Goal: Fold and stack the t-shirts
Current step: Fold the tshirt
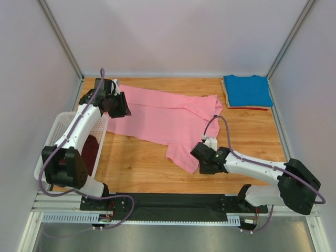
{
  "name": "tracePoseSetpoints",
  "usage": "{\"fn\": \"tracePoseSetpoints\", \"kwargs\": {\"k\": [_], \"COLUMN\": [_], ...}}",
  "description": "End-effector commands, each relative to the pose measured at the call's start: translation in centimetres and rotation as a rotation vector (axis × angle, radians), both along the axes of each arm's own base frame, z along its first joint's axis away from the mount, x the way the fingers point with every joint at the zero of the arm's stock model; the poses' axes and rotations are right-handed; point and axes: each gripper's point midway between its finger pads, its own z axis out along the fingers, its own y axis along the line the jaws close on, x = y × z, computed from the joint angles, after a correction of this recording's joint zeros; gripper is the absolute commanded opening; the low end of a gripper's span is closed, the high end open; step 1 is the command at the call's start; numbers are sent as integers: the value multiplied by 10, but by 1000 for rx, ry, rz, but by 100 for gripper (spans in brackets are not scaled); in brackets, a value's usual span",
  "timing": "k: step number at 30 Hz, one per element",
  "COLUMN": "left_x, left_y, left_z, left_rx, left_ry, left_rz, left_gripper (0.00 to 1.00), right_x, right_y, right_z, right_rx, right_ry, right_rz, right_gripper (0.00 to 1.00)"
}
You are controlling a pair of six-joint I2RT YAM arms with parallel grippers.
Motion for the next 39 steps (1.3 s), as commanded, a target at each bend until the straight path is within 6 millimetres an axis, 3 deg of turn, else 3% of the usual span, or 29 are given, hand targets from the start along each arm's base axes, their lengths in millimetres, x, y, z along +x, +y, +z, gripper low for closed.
{"fn": "tracePoseSetpoints", "kwargs": {"k": [1, 3, 5, 8, 10, 11, 13, 15, 16, 19, 22, 24, 27, 33, 39], "left_x": [-10, -14, -14, -13, -12, -11, -9, -9, -9, -11, -13, -14, -16, -18, -22], "left_y": [0, 3, 5, 3, 4, 4, 0, -2, -2, -1, 2, 8, 25, 30, 26], "left_z": [16, 18, 22, 27, 31, 33, 32, 28, 24, 17, 14, 17, 31, 55, 41], "left_rx": [-1, 11, 21, 17, 18, 17, 1, -4, -2, 4, 25, 60, 146, 157, 150], "left_ry": [-41, -51, -63, -65, -78, -84, -90, -75, -62, -44, -36, -32, -75, -131, -93], "left_rz": [-12, -9, -6, -15, -11, -10, -23, -32, -36, -38, -36, -31, -3, 27, 21], "left_gripper": [47, 48, 48, 48, 48, 48, 48, 48, 48, 48, 48, 47, 47, 48, 48], "right_x": [-13, -15, -12, 8, 20, 30, 43, 50, 51, 58, 52, 41, 22, -4, -24], "right_y": [-30, -34, -24, 0, 16, 34, 56, 69, 74, 90, 79, 58, 29, -12, -49], "right_z": [-4, 2, 13, 48, 60, 74, 78, 75, 60, 48, 16, -6, -24, -28, -32], "right_rx": [-53, -30, 27, 135, 177, 228, 251, 250, 220, 219, 135, 52, -18, -81, -154], "right_ry": [8, -13, -33, -133, -169, -198, -200, -191, -152, -125, -54, -9, 31, 54, 71], "right_rz": [-74, -78, -33, -1, 16, 35, 58, 74, 83, 96, 64, 30, 2, -55, -111], "right_gripper": [23, 23, 23, 23, 18, 15, 4, 1, 0, 0, 0, 0, 0, 0, 0]}}
